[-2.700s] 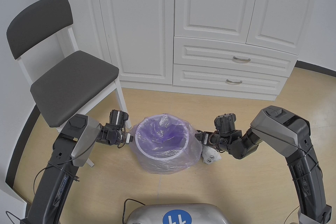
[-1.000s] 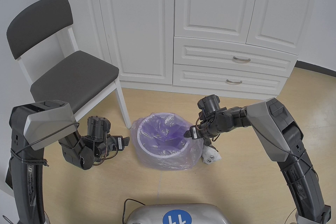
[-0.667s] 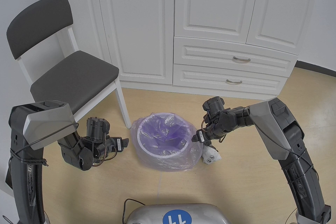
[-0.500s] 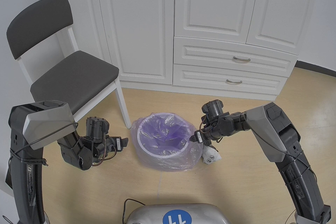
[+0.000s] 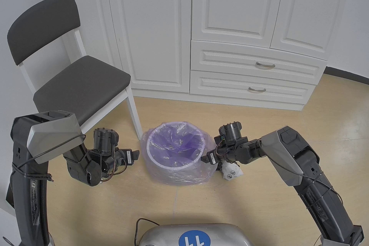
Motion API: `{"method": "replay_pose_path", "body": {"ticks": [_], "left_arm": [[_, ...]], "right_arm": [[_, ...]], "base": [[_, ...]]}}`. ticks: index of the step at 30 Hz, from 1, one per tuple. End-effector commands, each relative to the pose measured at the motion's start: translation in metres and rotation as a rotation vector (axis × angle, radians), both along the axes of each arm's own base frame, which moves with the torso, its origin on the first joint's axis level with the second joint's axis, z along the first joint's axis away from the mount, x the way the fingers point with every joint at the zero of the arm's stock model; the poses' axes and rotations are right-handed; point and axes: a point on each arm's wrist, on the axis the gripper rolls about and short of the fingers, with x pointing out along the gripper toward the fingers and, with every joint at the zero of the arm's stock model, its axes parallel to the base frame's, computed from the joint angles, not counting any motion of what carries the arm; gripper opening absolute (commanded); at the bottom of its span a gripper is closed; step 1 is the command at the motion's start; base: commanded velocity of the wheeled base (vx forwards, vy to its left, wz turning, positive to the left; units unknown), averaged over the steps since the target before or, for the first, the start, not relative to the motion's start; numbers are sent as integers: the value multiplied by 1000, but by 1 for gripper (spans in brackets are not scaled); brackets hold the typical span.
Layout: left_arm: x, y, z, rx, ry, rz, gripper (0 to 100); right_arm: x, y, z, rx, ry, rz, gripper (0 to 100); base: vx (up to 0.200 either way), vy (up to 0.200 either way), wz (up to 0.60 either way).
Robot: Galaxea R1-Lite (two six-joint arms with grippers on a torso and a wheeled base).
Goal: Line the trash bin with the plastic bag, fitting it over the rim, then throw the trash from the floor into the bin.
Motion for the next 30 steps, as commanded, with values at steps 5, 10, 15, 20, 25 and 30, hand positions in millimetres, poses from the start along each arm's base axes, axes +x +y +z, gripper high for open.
{"method": "replay_pose_path", "body": {"ticks": [5, 10, 15, 20, 25, 30], "left_arm": [[2, 1, -14, 0, -3, 4, 100], [1, 1, -19, 3, 7, 3, 100], [-3, 0, -20, 9, 14, -2, 100], [-18, 2, -22, 13, 9, -13, 100], [-28, 8, -25, 52, 21, -8, 100], [-45, 23, -16, 106, 48, 19, 100]], "right_arm": [[-2, 7, -13, 86, 9, 98, 100], [-3, 5, -12, 78, 22, 94, 100], [2, -3, 2, 31, 4, 17, 100], [-8, -15, 45, -9, -5, -106, 100], [-33, -42, 74, 6, 66, -190, 100], [-43, -74, 77, -3, 112, -234, 100]], "base": [[0, 0, 0], [0, 0, 0], [0, 0, 0], [0, 0, 0], [0, 0, 0], [0, 0, 0]]}}
